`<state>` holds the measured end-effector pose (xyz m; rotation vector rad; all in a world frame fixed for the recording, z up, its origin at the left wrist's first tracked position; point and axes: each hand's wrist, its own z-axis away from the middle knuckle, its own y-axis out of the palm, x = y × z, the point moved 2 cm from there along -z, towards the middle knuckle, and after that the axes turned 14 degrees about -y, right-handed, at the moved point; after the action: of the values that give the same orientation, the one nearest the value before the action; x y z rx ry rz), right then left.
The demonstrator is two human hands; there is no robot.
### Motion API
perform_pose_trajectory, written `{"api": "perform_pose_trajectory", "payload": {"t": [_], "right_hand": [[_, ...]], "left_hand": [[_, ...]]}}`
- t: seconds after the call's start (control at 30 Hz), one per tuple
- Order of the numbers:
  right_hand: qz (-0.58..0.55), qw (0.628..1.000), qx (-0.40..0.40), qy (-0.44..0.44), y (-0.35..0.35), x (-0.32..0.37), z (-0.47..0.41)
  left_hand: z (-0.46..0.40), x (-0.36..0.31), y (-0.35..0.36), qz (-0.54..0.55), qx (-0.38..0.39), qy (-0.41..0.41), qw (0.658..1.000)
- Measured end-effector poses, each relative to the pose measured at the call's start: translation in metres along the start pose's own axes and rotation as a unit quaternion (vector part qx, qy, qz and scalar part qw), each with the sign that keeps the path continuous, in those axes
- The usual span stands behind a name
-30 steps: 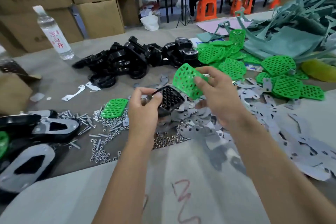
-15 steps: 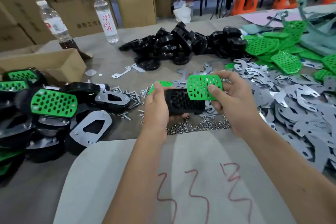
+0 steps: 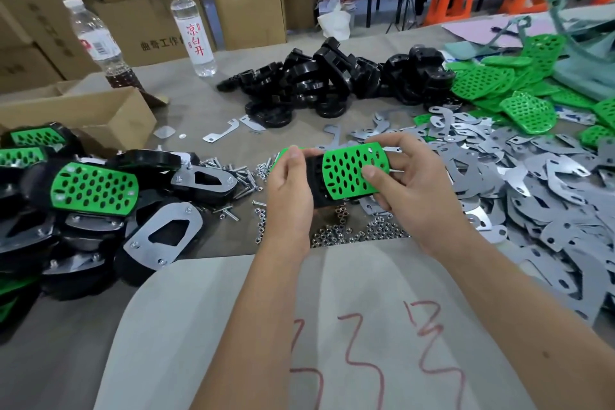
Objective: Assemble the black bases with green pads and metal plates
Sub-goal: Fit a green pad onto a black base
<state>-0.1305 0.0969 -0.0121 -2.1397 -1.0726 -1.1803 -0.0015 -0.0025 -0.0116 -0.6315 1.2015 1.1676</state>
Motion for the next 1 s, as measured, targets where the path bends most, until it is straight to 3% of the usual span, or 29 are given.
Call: {"api": "perform_pose_trajectory", "payload": {"t": [0.5,0.87,1.0], "right_hand": [[0.123,0.992,0.011,-0.011,0.000,-0.009,-0.001],[0.080,0.996,-0.024,0.027,-0.005,-0.016,-0.003],[-0.053,0.987,-0.126,0.081,-0.011,-0.016,-0.005]], "left_hand": [[0.000,0.005,0.002,-0.084,-0.018,0.093,0.992],[-0.003,0.008,0.003,-0.082,-0.035,0.105,0.991],[-0.007,0.006,0.000,-0.051,-0.045,0.093,0.993]]}}
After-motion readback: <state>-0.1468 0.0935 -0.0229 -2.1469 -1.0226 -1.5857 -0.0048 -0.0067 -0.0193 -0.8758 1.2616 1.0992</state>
